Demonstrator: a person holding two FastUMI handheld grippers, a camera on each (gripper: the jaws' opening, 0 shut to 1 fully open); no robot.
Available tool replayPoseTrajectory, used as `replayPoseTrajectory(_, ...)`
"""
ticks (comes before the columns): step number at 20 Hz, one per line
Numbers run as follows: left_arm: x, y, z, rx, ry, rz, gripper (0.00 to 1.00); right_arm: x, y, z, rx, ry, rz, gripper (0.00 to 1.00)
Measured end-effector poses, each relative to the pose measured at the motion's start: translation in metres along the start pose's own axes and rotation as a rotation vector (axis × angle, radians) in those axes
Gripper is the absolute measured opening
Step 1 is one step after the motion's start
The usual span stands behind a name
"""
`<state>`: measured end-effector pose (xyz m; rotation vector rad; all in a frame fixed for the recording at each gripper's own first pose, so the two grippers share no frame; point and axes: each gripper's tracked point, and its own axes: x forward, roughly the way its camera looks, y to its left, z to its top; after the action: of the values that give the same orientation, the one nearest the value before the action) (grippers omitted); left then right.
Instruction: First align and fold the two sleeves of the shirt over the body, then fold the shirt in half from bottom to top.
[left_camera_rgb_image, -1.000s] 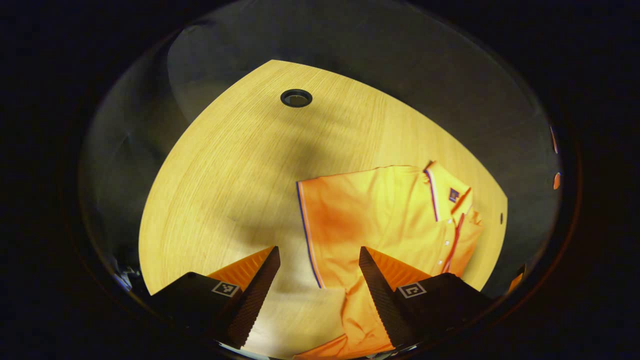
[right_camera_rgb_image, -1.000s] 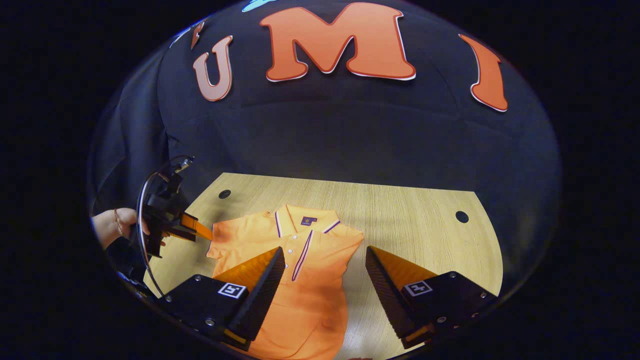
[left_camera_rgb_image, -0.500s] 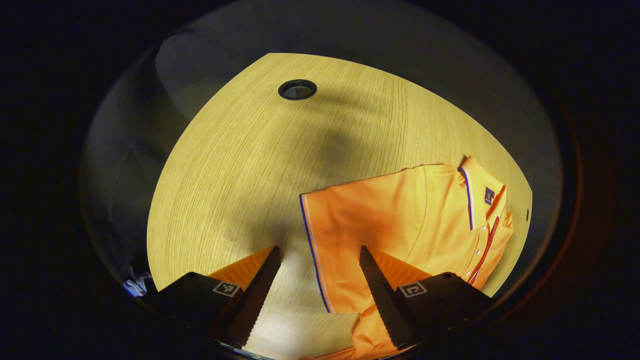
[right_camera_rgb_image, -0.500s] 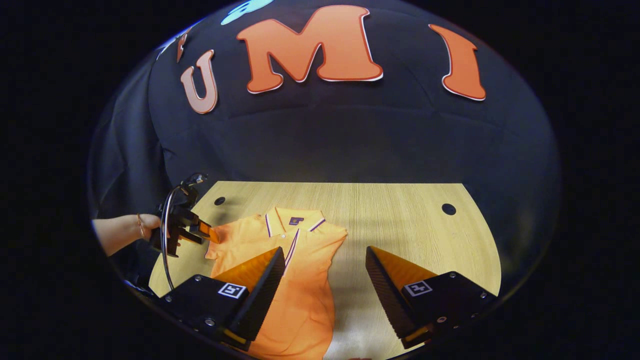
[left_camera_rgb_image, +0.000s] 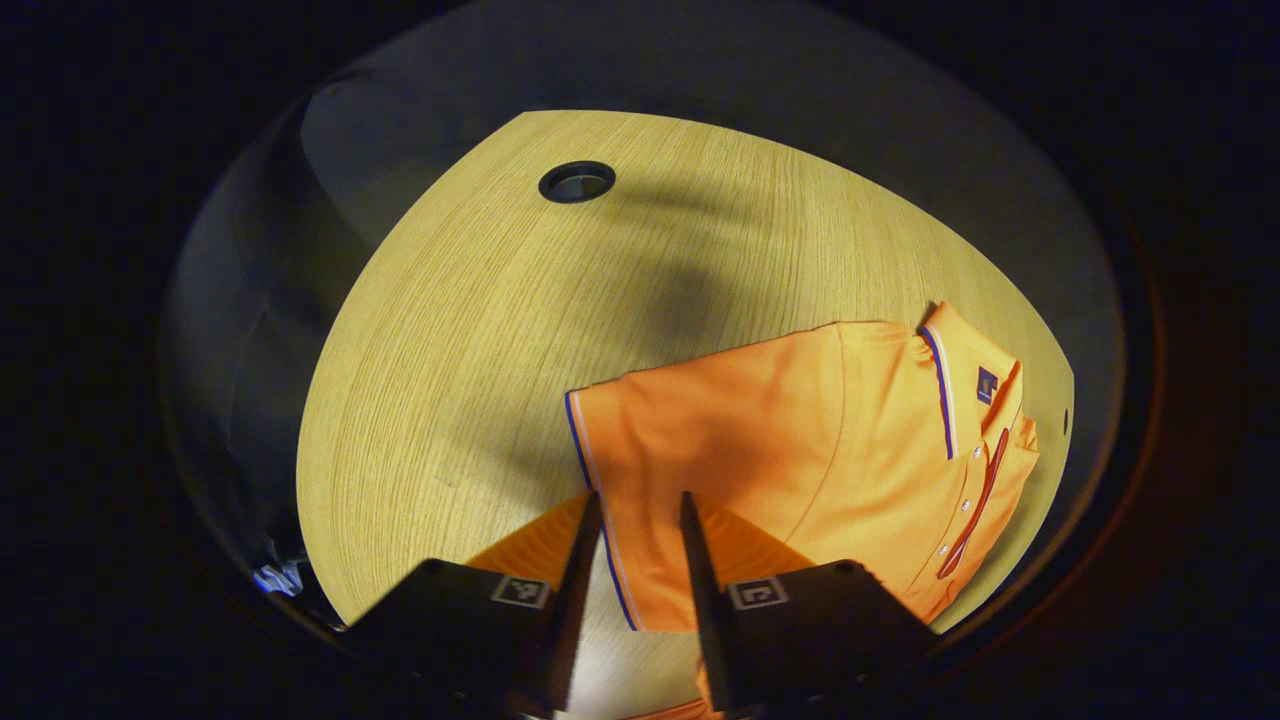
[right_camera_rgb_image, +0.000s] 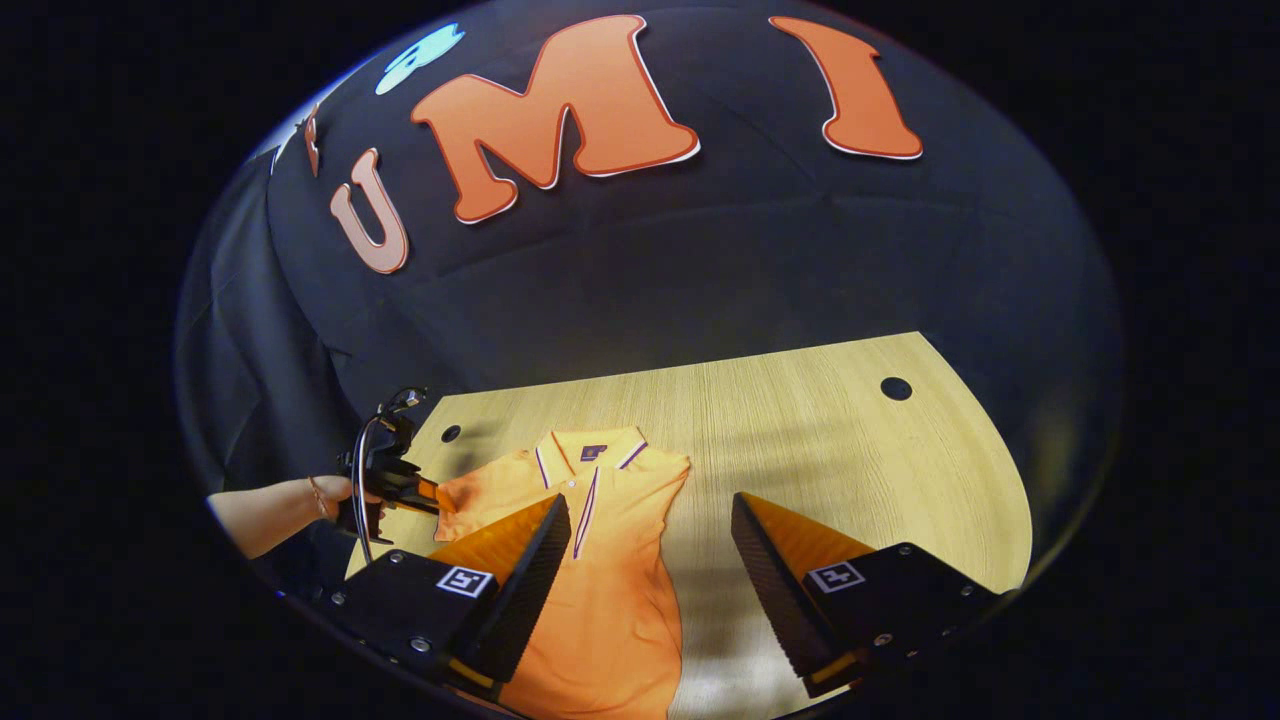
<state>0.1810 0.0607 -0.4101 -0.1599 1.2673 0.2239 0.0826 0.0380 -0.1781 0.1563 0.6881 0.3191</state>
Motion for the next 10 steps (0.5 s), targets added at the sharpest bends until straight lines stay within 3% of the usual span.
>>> replayPoseTrajectory(2, -0.002, -0.003, -0.004, 0.024, 0.015, -0.006, 0.12, -0.001, 0.0, 0.001, 0.008, -0.001, 0.009, 0.99)
replayPoseTrajectory(4, -0.003, -0.009, -0.001, 0.054, -0.011, -0.033, 0.11, 0.0, 0.001, 0.002, 0.01, 0.0, 0.017, 0.98)
replayPoseTrajectory(5, 0.0, -0.01, 0.0, 0.063, -0.033, -0.04, 0.02, -0.001, 0.001, 0.002, 0.007, 0.002, 0.017, 0.99)
replayPoseTrajectory(10, -0.026, -0.009, 0.011, 0.074, -0.097, -0.06, 0.01, 0.0, 0.0, 0.009, -0.027, -0.022, 0.009, 0.99)
